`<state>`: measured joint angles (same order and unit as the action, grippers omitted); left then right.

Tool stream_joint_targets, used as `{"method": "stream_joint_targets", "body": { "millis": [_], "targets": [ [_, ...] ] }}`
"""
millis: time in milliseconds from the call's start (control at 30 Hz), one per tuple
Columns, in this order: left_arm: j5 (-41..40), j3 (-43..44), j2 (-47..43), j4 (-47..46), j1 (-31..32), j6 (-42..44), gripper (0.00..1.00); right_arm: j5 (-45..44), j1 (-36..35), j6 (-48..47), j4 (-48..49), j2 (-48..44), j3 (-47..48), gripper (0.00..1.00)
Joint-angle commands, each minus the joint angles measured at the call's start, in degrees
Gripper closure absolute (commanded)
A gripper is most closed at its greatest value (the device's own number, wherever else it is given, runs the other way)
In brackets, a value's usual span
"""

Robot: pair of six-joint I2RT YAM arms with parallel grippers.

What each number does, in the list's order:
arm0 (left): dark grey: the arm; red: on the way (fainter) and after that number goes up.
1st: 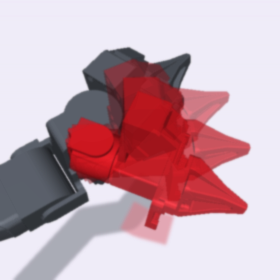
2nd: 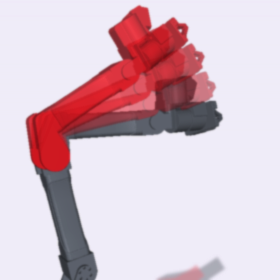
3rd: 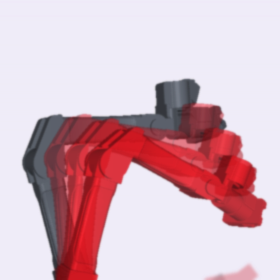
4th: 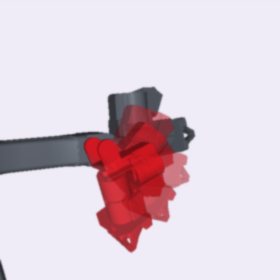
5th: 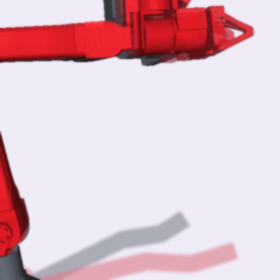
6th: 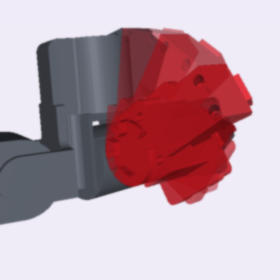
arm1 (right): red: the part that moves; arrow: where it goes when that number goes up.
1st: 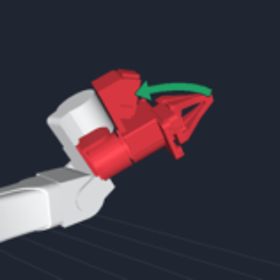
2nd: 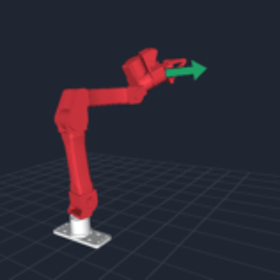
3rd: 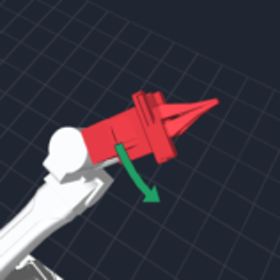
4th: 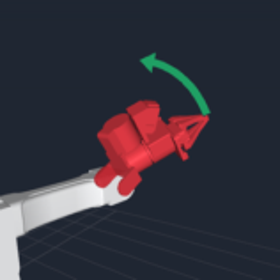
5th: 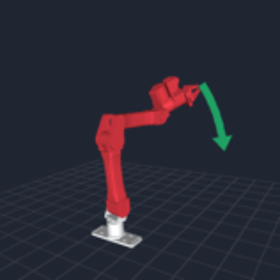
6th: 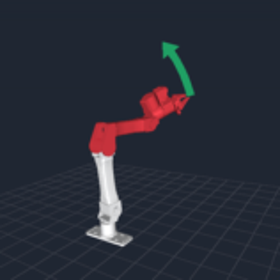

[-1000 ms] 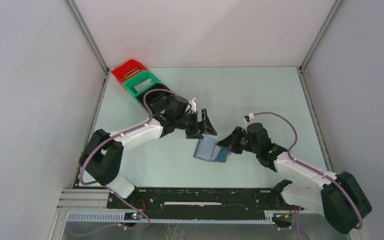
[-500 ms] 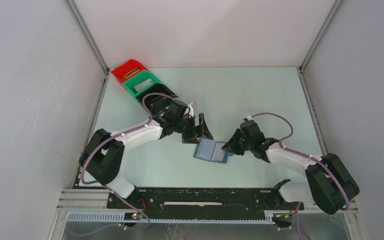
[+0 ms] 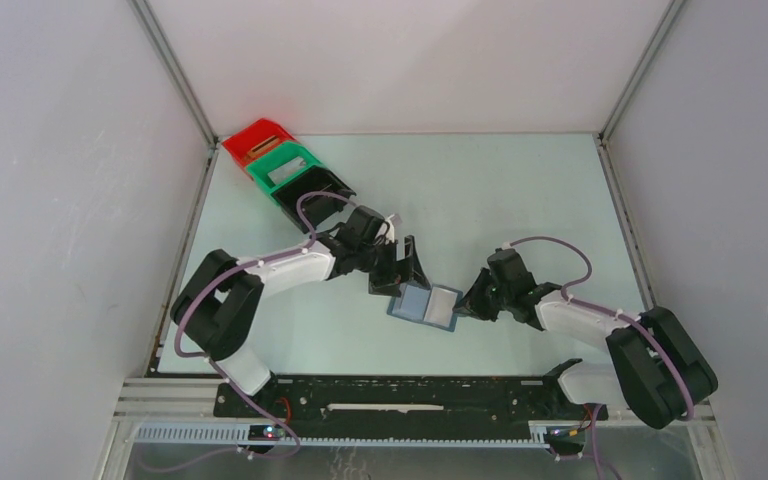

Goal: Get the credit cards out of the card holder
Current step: Open the card holder at the center of the board.

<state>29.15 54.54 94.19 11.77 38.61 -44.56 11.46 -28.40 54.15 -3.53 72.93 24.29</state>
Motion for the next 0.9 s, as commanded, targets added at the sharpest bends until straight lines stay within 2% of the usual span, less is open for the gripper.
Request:
{"method": "stream_joint_targets", "body": {
  "millis": [0, 500, 567, 700, 867],
  "targets": [
    [1.0, 2.9, -0.7, -1.1, 0.6, 1.4, 0.07, 0.0, 0.2, -0.8, 1.9, 0.8, 0.0, 0.84],
    [4.6, 5.9, 2.0, -1.4, 3.3, 1.8, 0.07, -0.2, 0.2, -0.6, 1.4, 0.4, -0.5, 0.85],
    [2.7, 5.8, 1.1, -1.0, 3.3, 1.7, 0.07, -0.2, 0.2, -0.7, 1.3, 0.2, -0.6, 0.85],
    [-6.8, 6.0, -1.5, 3.7, 3.3, 3.1, 0.04, -0.3, 0.2, -0.6, 1.3, -0.1, -0.9, 0.85],
    [-9.8, 6.0, -1.7, 5.6, 3.2, 3.6, 0.03, 0.0, 0.2, -0.6, 1.7, 0.2, -0.9, 0.85]
  ]
}}
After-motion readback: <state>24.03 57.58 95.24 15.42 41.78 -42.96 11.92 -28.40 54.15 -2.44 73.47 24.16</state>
